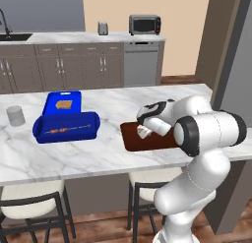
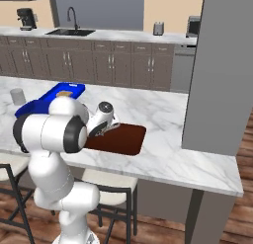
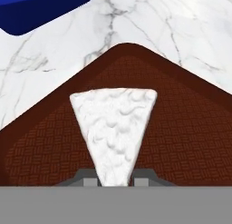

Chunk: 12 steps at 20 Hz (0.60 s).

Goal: Take the cakes from the fridge and place them on the empty tray on the dining counter.

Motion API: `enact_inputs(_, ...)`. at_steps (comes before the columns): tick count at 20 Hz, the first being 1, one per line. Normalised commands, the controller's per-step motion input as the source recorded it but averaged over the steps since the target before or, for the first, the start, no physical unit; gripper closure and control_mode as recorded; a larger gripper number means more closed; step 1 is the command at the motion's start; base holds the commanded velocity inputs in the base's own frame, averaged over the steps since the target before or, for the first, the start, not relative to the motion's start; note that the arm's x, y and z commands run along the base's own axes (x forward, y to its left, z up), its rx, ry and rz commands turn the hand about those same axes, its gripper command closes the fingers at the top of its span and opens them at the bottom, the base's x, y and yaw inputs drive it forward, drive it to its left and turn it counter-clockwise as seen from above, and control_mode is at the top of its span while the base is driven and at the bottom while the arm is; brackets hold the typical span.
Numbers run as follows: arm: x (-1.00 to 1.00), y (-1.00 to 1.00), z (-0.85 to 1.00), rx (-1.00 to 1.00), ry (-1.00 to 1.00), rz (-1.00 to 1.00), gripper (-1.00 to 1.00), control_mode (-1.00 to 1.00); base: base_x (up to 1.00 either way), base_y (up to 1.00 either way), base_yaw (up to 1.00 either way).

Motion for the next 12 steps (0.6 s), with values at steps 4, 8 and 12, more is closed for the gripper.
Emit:
enact_inputs(4, 0.14, 0.00, -0.16, 0.00, 0.00, 0.00, 1.00, -1.00, 0.00, 0.00, 0.00)
enact_inputs(8, 0.11, 0.00, -0.20, 0.00, 0.00, 0.00, 1.00, -1.00, 0.00, 0.00, 0.00)
enact_inputs(12, 0.12, 0.00, -0.23, 0.00, 0.01, 0.00, 1.00, -1.00, 0.00, 0.00, 0.00)
